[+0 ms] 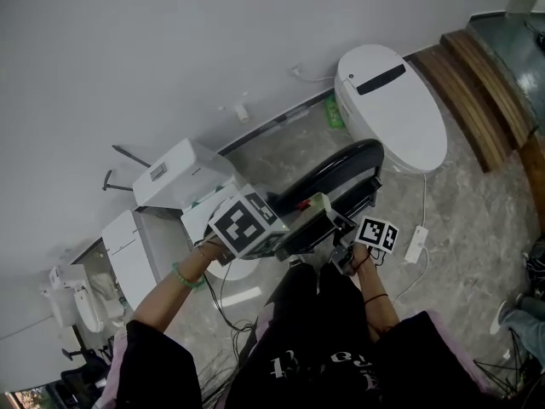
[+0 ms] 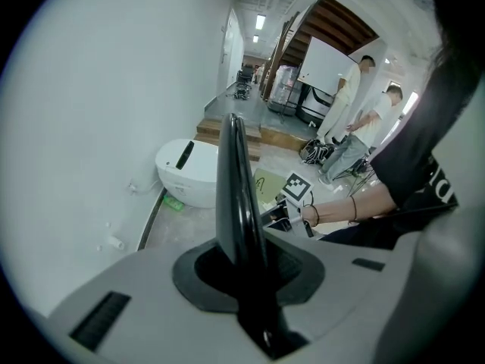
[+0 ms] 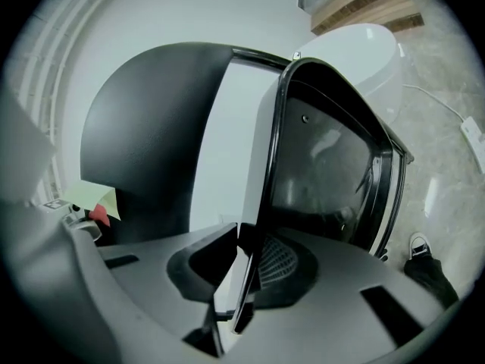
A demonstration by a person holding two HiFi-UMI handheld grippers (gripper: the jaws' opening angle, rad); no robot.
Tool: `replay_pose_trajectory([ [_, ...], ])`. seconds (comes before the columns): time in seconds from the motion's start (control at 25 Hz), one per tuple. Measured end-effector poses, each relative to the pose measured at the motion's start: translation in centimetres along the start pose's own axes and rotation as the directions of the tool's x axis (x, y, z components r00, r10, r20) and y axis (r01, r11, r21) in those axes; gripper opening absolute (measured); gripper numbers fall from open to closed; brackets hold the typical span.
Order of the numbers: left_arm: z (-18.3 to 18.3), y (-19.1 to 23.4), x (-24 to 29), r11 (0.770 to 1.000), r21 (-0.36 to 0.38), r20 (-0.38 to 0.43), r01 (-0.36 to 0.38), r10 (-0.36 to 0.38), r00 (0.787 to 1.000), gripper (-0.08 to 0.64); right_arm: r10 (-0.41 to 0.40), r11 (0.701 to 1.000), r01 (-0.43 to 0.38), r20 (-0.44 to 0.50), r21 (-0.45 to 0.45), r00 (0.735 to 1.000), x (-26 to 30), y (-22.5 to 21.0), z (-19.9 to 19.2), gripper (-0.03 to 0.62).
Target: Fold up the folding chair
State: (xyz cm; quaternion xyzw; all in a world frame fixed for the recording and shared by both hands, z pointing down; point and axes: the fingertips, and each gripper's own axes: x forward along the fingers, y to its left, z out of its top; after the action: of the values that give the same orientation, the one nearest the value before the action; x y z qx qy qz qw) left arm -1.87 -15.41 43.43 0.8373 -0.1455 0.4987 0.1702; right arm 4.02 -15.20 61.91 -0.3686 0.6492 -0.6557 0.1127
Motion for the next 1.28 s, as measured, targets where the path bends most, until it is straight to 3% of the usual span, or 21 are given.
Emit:
replay_pose_trajectory([
  [0.4, 2.8, 6.3, -1.9, 0.998, 0.066, 0.060, 0.010, -0.014, 0.998, 0.063, -0.023, 1.000, 0.023, 0.072, -0.006, 0.997, 4.9, 2.9, 5.9, 0.069],
  [0.8, 2.7, 18.5, -4.6, 0.984, 0.173, 0.062, 0.044, -0.056, 0.997, 0.063, -0.061, 0.998, 0.058, 0.146, 0.023, 0.987, 15.3, 6.9, 10.2, 0.071],
  [1.28, 1.9, 32.9, -6.4, 0.993, 0.119, 0.053, 0.000, -0.007, 0.999, 0.069, -0.052, 0.999, 0.052, 0.057, 0.009, 0.997, 29.8, 10.5, 15.3, 0.071],
])
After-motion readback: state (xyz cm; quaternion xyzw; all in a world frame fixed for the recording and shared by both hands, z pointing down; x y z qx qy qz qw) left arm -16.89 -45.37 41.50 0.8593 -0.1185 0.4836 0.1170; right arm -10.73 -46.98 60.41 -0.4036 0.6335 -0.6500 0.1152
